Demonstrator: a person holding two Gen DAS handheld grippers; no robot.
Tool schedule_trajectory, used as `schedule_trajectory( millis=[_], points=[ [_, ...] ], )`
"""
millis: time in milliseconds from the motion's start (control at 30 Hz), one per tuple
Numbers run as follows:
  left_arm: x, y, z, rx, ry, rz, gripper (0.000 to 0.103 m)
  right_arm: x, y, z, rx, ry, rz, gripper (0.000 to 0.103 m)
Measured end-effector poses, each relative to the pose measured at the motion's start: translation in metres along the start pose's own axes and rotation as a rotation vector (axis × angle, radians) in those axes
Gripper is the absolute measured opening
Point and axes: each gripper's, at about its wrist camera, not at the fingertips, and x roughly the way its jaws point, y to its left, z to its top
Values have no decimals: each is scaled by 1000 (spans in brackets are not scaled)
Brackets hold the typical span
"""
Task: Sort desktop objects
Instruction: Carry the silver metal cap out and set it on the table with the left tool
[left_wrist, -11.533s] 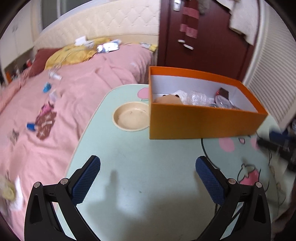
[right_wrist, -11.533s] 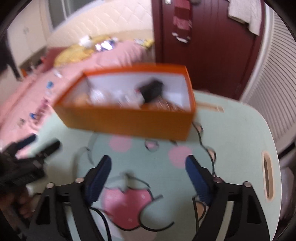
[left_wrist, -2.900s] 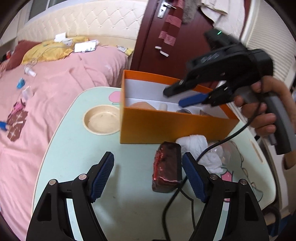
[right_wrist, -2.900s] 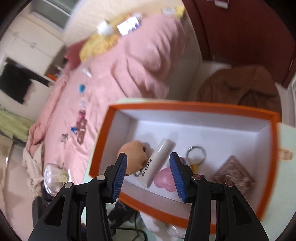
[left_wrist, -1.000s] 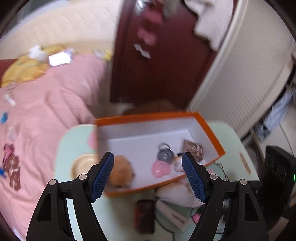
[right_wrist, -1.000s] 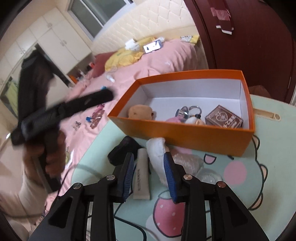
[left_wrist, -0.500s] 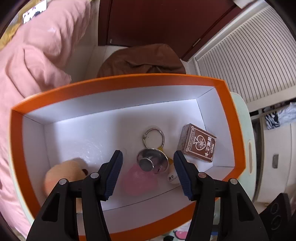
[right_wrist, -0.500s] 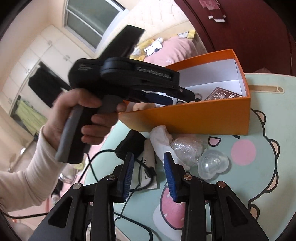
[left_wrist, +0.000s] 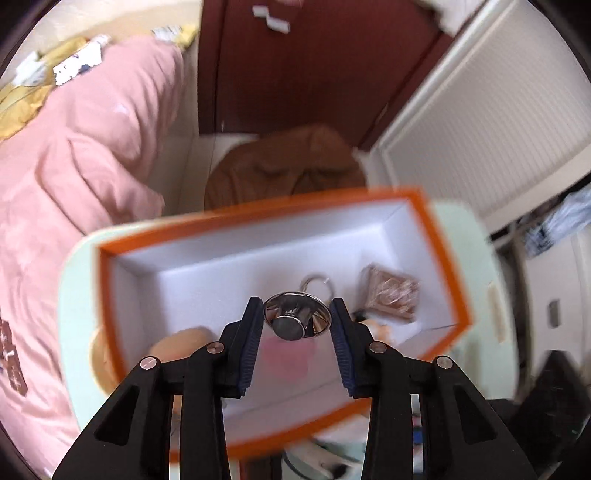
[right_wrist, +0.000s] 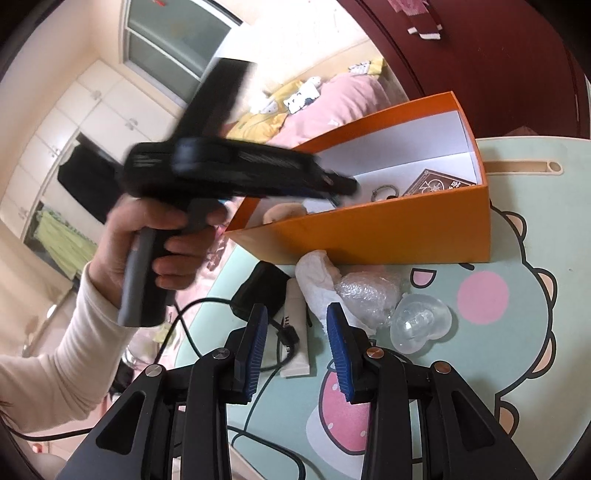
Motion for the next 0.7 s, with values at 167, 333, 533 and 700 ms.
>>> schedule_trajectory(
  millis=[167, 333, 533, 700],
  points=[
    [-66, 5, -27, -31, -115, -65, 38, -1, -2, 0, 1, -4, -4, 33],
    [-87, 15, -67, -59, -145, -59, 38, -1, -5, -1, 9, -3, -7, 33],
    [-54, 31, -115, -114, -93, 15, 38, 0, -1, -2, -3, 0, -19, 33],
    [-32, 36, -134, -136, -98, 69, 38, 4, 0, -2, -19, -2, -43, 33]
  ],
)
